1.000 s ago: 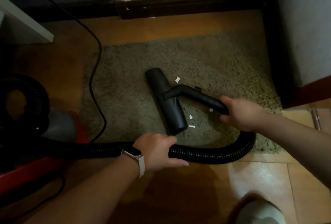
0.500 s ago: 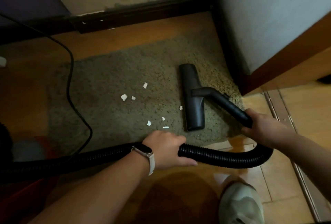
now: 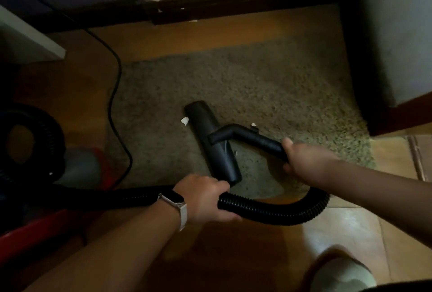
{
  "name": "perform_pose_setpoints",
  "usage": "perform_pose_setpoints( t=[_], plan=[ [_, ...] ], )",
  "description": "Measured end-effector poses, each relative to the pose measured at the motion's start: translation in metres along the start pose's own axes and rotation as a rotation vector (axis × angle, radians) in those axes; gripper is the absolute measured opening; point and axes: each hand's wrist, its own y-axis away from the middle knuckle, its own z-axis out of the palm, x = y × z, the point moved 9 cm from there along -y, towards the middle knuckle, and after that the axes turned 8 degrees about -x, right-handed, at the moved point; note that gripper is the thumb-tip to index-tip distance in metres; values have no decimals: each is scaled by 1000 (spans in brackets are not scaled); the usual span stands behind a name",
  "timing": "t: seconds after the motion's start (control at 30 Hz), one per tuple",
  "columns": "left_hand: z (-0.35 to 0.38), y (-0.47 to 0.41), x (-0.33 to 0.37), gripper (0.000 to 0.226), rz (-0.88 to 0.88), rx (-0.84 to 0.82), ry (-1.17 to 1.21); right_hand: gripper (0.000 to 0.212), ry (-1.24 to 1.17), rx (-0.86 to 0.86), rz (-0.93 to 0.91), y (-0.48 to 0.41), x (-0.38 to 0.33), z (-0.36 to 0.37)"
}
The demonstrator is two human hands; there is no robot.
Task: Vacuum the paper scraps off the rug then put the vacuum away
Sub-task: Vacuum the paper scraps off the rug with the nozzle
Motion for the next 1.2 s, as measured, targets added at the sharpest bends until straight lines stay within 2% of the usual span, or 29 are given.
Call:
perform_pose_setpoints(
  t=[0.27,0.4,0.5,0.6,0.7,0.8,0.97,1.1,1.2],
  plan=[
    [10,5,-11,66,-40,83,16,37,17,86,-84,-14,-3,4],
    [5,4,-4,66,-10,104,47,30,-243,117,-121,-3,18,8],
    [-10,0,8,65,27,159,18,31,-397,210,-49,13,53,7],
    [-24,-14,22,70,42,177,-23,32,-440,299,85,31,93,6],
    [-29,-30,38,75,67,173,-57,30,-437,256,168,42,121,13],
    [-23,-38,48,76,95,147,-73,28,-418,167,174,45,127,26],
    [-15,-32,40,77,82,121,-78,24,-455,178,95,35,106,31],
    [-11,-24,30,75,57,126,-75,22,-364,168,47,16,82,25],
    [-8,-16,19,65,26,119,-31,22,-285,126,30,1,58,15]
  ],
)
